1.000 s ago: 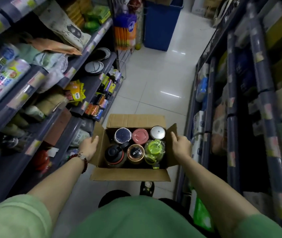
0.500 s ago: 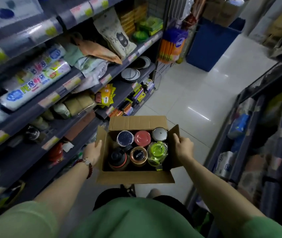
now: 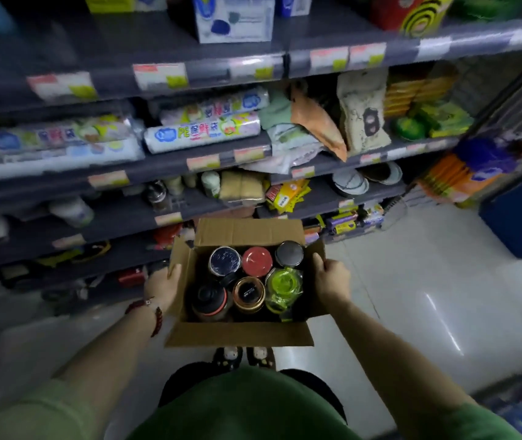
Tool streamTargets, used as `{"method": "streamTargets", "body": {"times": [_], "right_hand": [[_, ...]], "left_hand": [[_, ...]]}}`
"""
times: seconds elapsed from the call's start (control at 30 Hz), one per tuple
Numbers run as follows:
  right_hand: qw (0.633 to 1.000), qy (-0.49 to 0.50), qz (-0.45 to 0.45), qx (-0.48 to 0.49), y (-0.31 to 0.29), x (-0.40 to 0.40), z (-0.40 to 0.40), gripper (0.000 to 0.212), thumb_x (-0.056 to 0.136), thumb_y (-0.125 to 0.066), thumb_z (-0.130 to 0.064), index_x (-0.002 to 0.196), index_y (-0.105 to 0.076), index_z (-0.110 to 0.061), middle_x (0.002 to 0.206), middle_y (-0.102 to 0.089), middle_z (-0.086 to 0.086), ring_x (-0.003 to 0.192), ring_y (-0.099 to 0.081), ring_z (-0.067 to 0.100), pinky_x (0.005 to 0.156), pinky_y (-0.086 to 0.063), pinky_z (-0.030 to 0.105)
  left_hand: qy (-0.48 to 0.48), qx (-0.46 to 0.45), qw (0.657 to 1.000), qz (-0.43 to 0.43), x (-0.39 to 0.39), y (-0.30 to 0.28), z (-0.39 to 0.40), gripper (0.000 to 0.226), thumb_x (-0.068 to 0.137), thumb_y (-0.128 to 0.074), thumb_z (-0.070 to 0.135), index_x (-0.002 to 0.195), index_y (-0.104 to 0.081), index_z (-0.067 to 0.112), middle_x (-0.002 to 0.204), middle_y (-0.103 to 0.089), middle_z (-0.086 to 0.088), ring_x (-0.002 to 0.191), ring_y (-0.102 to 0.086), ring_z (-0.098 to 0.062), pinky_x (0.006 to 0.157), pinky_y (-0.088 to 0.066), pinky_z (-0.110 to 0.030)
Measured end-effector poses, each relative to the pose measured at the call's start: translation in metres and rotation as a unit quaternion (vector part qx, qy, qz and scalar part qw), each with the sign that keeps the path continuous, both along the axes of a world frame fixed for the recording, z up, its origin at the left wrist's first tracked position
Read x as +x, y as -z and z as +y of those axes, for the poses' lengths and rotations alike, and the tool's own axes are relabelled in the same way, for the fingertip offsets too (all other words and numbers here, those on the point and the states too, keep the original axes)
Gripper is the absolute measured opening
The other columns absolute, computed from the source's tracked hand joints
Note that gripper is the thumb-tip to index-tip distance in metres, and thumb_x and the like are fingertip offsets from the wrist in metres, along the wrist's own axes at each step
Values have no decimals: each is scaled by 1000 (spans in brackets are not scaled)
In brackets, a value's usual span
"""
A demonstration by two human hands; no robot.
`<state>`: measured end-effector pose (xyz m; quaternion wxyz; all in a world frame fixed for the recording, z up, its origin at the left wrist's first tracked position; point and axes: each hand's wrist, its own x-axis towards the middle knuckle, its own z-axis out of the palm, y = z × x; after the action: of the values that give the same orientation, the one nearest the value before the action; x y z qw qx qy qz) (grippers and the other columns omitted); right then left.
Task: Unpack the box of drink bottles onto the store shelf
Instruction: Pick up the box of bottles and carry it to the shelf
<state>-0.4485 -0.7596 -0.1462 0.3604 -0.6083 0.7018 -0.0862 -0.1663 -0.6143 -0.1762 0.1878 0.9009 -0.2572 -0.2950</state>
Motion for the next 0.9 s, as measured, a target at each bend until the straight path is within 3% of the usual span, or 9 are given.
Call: {"method": "streamTargets", "body": {"times": [0.1, 0.23, 0.3, 0.43, 0.57, 0.73, 0.9], "right_hand": [[996, -84, -1, -6, -5, 23, -16, 51, 100, -42, -41, 87, -64, 4, 98, -67, 27, 95, -62, 41, 70, -38, 32], [979, -201, 5, -25, -11, 62, -20, 51, 100, -42, -39, 97, -65, 6, 98, -67, 28, 95, -62, 42, 67, -36, 33], [969, -245, 8, -30, -13, 84, -14, 50, 100, -43, -38, 98, -65, 7, 98, -67, 29, 95, -62, 42, 66, -36, 33], [949, -315, 9, -30, -15, 126, 12, 53, 100, -43, -40, 97, -65, 7, 100, -67, 29, 95, -63, 42, 72, -43, 36], [928, -373, 4, -16, -15, 167, 50, 53, 100, -42, -40, 101, -63, 8, 105, -65, 30, 101, -62, 42, 75, -43, 37], [896, -444, -13, -8, -11, 220, 105, 51, 100, -43, -38, 102, -63, 9, 106, -64, 31, 101, -61, 43, 80, -46, 42], [853, -521, -33, -11, -1, 267, 160, 47, 100, -42, -37, 110, -63, 3, 106, -64, 31, 103, -59, 44, 80, -45, 42]], "left_hand": [[-129, -36, 990, 43, -7, -3, 30, 48, 100, -40, 27, 103, -60, -16, 116, -58, -36, 105, -56, -48, 87, -44, -46], [-245, -46, 965, 83, -20, -14, 75, 48, 100, -37, 34, 123, -56, -4, 130, -54, -25, 120, -49, -41, 100, -38, -42], [-282, -58, 954, 87, -25, -19, 98, 47, 101, -35, 33, 127, -54, -1, 133, -52, -24, 122, -47, -40, 100, -36, -40], [-357, -80, 926, 91, -24, -22, 149, 46, 100, -37, 36, 125, -57, 2, 131, -54, -23, 120, -49, -41, 98, -38, -40], [-405, -96, 906, 79, -19, -22, 207, 55, 98, -38, 43, 104, -61, -7, 109, -61, -31, 105, -56, -45, 92, -43, -47], [-466, -74, 880, 55, -15, -21, 272, 49, 101, -35, 35, 119, -57, -5, 125, -57, -26, 117, -51, -41, 99, -37, -41], [-537, -75, 839, 47, -17, -14, 332, 47, 100, -36, 35, 106, -61, -5, 115, -61, -26, 108, -55, -42, 92, -41, -40]]}}
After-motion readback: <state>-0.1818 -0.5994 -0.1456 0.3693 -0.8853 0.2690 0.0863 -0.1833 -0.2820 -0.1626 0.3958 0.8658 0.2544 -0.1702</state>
